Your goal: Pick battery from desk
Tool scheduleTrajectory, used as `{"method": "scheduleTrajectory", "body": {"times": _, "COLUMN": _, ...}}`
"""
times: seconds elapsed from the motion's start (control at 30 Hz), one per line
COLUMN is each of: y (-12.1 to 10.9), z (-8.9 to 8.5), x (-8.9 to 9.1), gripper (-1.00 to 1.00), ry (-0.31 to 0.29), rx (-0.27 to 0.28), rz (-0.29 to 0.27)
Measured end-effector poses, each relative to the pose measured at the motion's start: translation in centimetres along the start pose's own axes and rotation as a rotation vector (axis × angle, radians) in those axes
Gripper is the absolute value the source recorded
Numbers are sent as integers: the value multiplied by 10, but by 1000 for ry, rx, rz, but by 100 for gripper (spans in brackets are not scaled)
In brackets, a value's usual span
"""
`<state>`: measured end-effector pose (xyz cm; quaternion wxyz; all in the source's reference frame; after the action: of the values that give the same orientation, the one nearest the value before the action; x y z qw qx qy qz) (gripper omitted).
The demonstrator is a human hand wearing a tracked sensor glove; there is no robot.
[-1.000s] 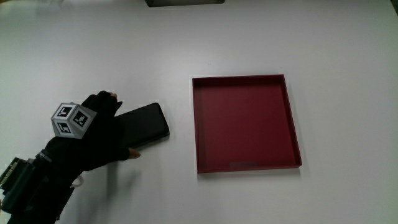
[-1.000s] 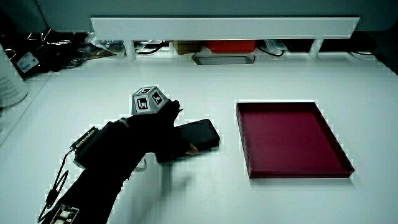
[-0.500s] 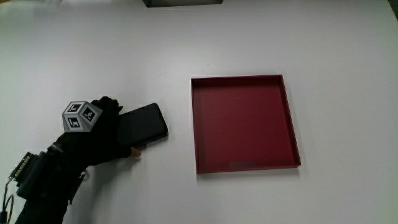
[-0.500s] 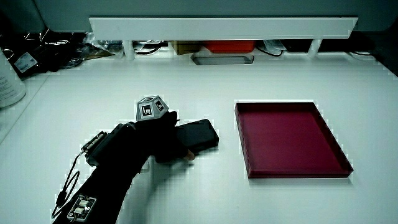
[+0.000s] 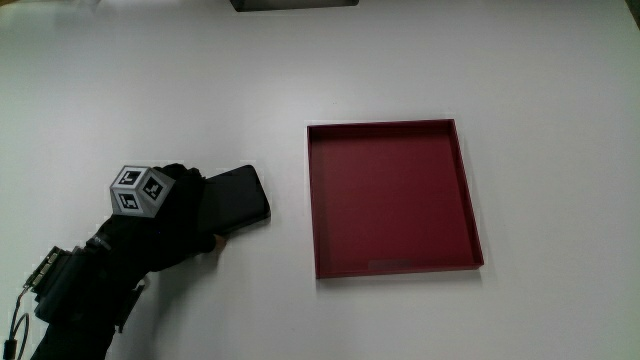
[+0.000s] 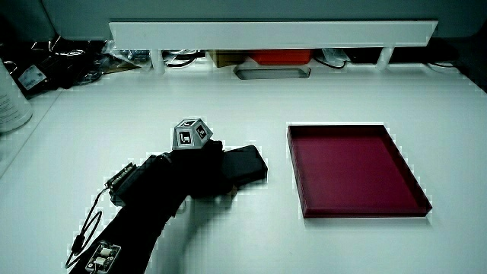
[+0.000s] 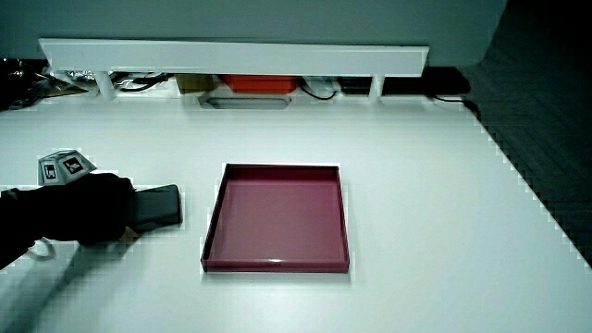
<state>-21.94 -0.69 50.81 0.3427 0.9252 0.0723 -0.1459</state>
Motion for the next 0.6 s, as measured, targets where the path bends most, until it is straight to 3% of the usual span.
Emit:
{"method": "scheduleTrajectory", "body": {"times": 0.13, "y": -3, "z": 0, "x": 0, "gripper": 80, "ry": -9, "rx": 15, "rz": -6}}
{"method": "scheduleTrajectory", "body": {"times": 0.23, "y": -4, "z": -1, "x": 0, "gripper": 100, "ry": -3, "rx": 41, "rz": -41}}
{"method": "scheduleTrajectory", "body": {"times": 0.27, "y": -2, "z": -4, "x": -2, "gripper": 100, "ry": -28, "rx": 43, "rz": -40}}
{"method": "scheduleTrajectory", "body": {"times": 0.37, "y": -3, "z": 0, "x": 4, "gripper": 100, "ry": -6, "rx": 70, "rz": -83}}
{"method": "scheduleTrajectory", "body": {"times": 0.43, "y": -4, "z": 5, "x": 9, "gripper": 100, "ry": -46, "rx": 59, "rz": -80}}
{"method": "scheduleTrajectory", "body": {"times": 0.47, "y": -6, "z": 11, "x": 16, "gripper": 100, "ry": -20, "rx": 81, "rz": -100}}
{"method": "scheduleTrajectory", "body": {"times": 0.6, "y": -1, "z": 22, "x": 36, "gripper": 100, "ry": -99, "rx": 102, "rz": -176}}
